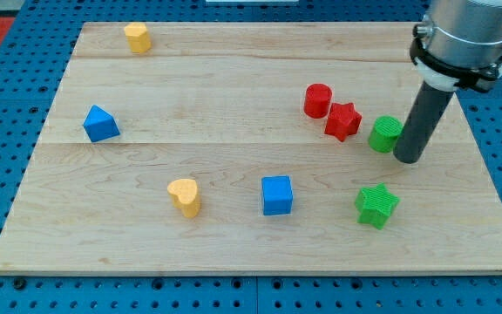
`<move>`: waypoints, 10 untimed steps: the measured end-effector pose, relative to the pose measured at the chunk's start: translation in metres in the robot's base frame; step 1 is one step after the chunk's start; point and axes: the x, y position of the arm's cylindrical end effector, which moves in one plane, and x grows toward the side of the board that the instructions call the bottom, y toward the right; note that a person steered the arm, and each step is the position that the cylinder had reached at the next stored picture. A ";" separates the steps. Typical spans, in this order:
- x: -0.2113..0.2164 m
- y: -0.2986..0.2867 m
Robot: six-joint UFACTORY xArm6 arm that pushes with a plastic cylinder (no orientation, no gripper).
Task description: Move the green circle close to the red star
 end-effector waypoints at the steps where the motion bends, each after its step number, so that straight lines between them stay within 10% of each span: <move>1: -0.041 -0.007; 7: -0.059 0.057; 10: -0.066 -0.002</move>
